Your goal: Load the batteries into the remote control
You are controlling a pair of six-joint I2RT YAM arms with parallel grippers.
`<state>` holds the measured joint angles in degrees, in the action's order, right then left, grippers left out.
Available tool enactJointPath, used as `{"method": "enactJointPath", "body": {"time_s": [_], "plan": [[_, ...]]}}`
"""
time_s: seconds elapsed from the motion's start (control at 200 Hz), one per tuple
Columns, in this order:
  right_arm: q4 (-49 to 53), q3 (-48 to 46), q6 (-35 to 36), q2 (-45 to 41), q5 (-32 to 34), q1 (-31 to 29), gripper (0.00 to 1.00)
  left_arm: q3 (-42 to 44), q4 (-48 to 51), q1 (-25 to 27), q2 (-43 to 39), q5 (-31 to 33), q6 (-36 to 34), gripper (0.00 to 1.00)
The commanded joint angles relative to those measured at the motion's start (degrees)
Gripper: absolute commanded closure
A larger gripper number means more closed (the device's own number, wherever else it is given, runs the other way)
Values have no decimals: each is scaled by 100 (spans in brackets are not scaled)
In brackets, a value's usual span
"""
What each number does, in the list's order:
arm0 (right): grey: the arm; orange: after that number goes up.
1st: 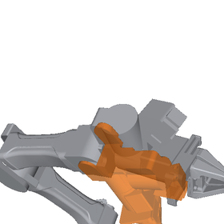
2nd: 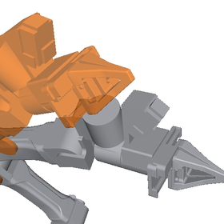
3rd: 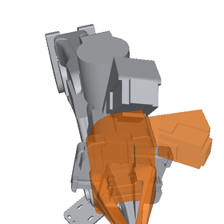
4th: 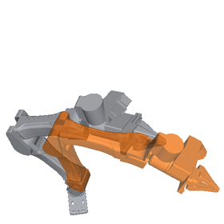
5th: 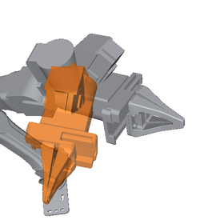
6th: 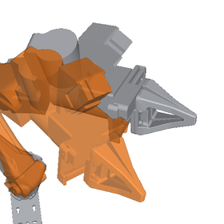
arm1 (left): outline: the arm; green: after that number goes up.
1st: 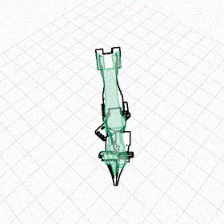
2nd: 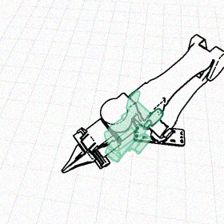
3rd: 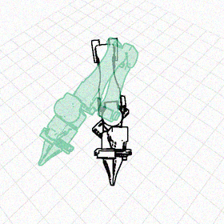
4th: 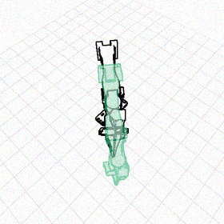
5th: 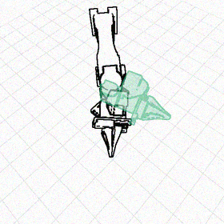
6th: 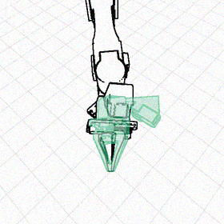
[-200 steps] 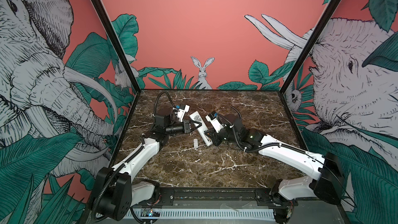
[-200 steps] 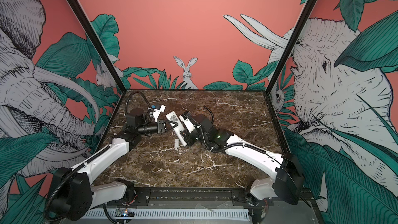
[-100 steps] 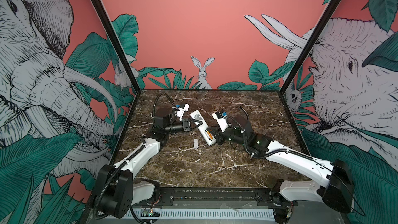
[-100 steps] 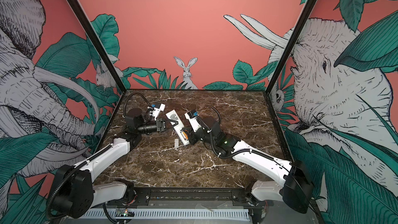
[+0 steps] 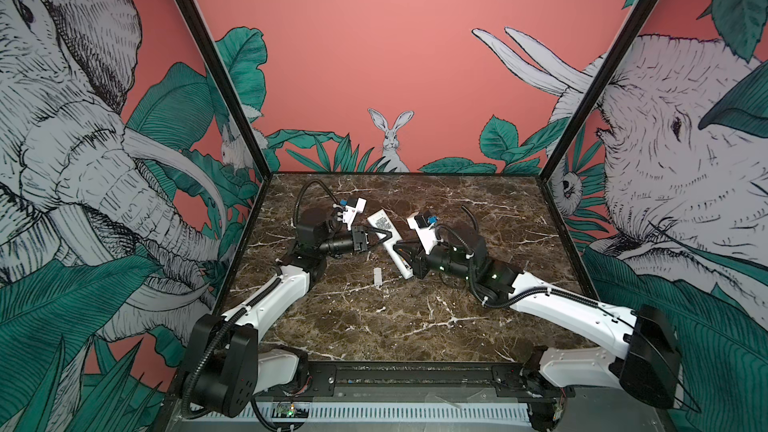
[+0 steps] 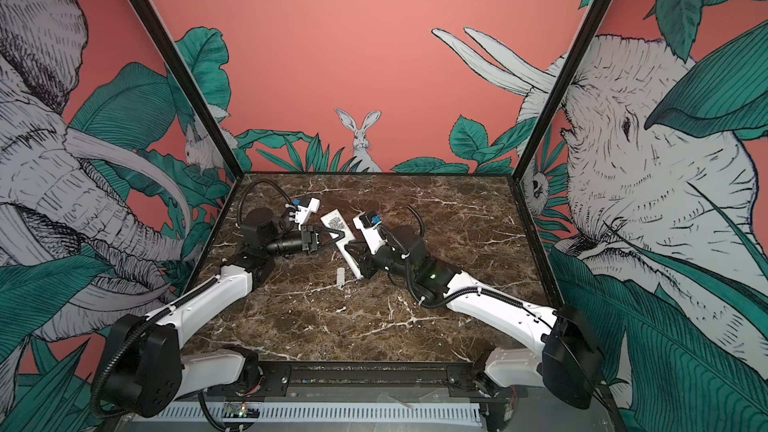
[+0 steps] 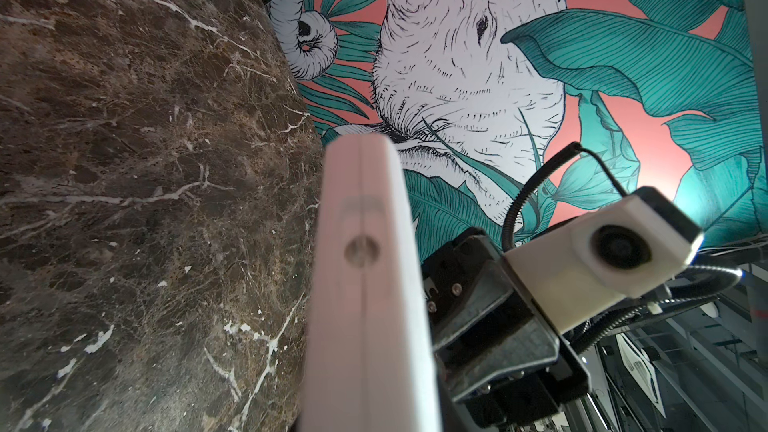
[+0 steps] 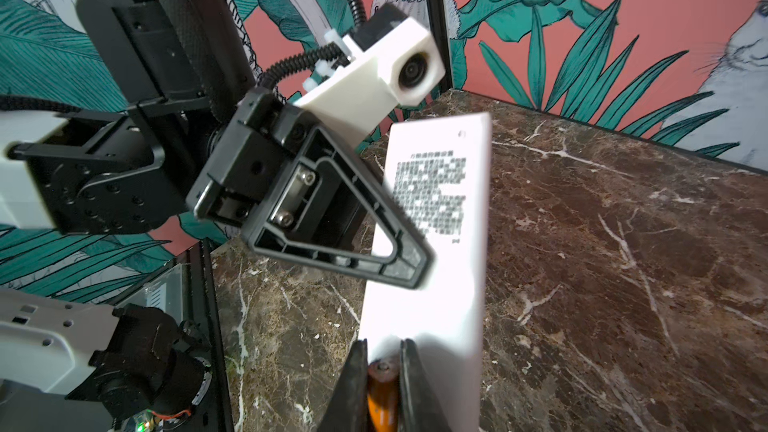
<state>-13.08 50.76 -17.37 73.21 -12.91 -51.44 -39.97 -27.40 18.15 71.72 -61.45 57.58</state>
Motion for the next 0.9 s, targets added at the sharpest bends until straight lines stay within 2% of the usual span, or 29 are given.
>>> {"method": "enactJointPath", "body": {"time_s": [0.0, 0.455, 0.68, 0.895], "plan": [[-255, -162, -6, -61, 67, 23, 86, 15, -517, -70, -43, -187, 259, 100], [-474, -554, 12, -361, 59, 16, 83, 6, -563, -110, 8, -166, 271, 100], [-923, -808, -1, -422, 29, 16, 90, -3, -442, -111, -9, -159, 195, 100], [-1199, -792, 83, -344, -14, 15, 92, -11, -425, -117, -9, -162, 199, 100]]}}
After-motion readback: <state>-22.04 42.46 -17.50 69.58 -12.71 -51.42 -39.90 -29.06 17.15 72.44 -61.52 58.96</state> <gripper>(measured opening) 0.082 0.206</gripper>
